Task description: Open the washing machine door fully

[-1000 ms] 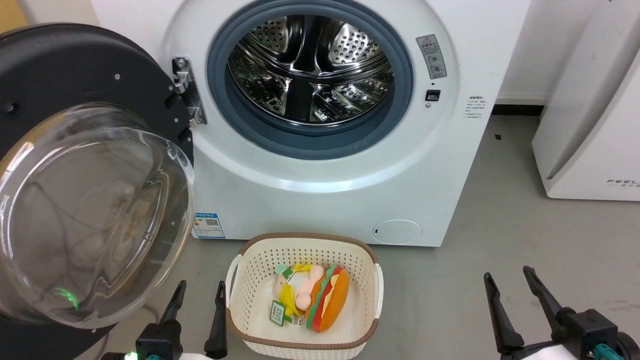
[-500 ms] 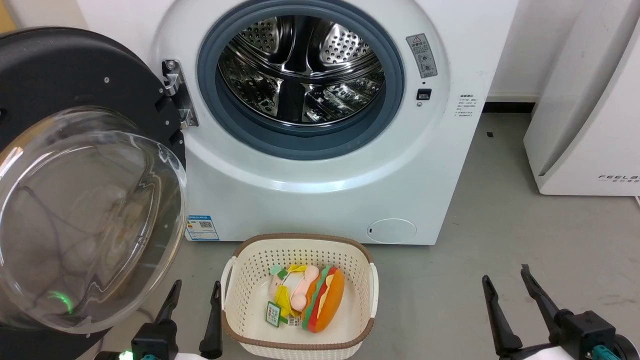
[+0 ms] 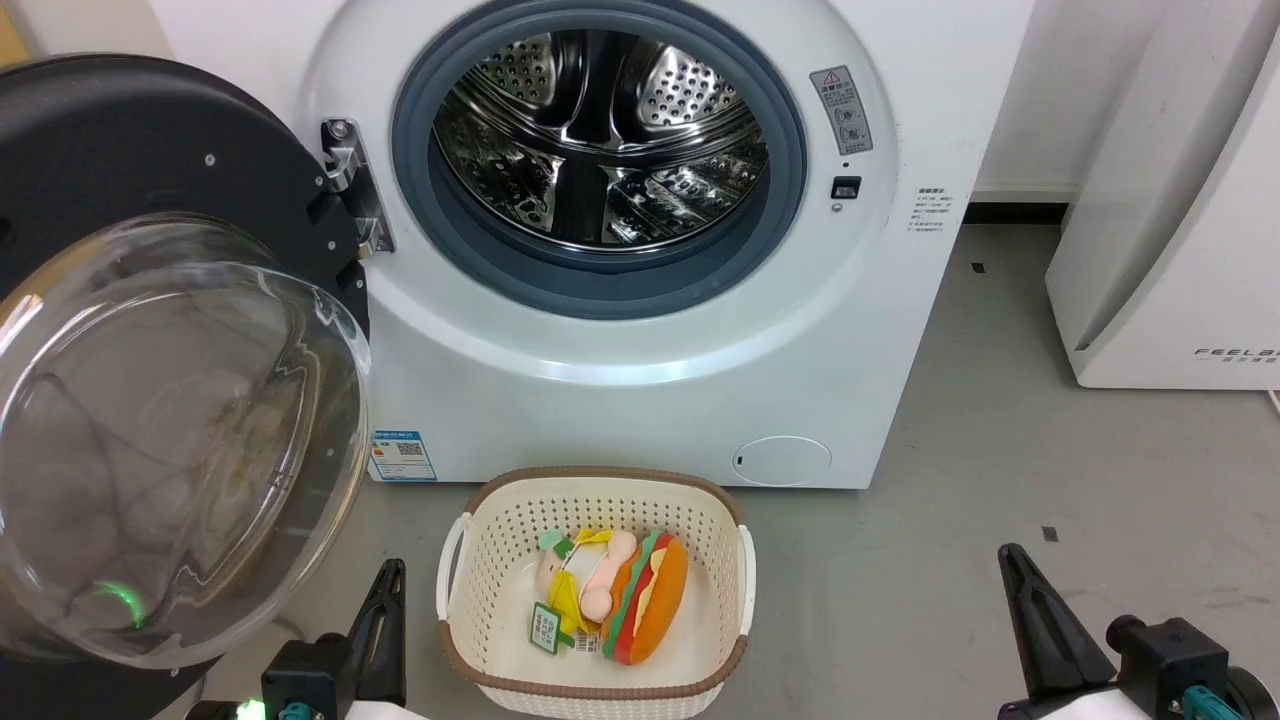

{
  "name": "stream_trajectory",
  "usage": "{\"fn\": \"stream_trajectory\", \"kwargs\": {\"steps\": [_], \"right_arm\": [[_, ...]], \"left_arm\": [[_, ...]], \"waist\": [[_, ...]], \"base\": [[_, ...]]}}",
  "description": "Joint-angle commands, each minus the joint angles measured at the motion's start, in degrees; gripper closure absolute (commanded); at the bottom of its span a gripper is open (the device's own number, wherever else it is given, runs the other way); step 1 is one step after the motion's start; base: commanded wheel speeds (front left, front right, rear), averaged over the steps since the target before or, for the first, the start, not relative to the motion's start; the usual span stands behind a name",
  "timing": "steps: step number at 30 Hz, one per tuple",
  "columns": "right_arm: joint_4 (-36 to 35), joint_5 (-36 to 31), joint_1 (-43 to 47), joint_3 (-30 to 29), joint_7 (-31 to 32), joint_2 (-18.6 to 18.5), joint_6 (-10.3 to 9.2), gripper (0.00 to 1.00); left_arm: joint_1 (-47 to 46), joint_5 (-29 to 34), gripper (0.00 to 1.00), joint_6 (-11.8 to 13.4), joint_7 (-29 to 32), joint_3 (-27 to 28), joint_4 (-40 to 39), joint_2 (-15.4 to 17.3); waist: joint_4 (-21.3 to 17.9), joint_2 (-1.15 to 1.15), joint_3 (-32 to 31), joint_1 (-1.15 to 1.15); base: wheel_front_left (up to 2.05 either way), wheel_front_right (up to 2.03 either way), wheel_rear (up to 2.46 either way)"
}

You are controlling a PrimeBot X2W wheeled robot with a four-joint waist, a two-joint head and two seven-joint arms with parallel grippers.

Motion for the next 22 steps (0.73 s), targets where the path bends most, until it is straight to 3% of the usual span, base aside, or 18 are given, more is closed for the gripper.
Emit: {"fn": "stream_trajectory", "kwargs": {"steps": [1,22], "right_arm": [[0.0,-0.4,-0.7,0.1,0.2,0.0,0.05,1.0],[-0.1,-1.1,-1.7,0.2,1.4,0.0,0.11,1.0]], "left_arm": [[-0.4,0.6,1.0,-0.1,0.4,0.1,-0.5,-0.2],[-0.9,1.4,1.0,-0.2,2.7,0.7,-2.1,-0.6]], "waist": [[0.0,0.0,0.0,0.0],[-0.3,0.0,0.1,0.0]], "base": [[0.0,0.0,0.0],[0.0,0.0,0.0]]}}
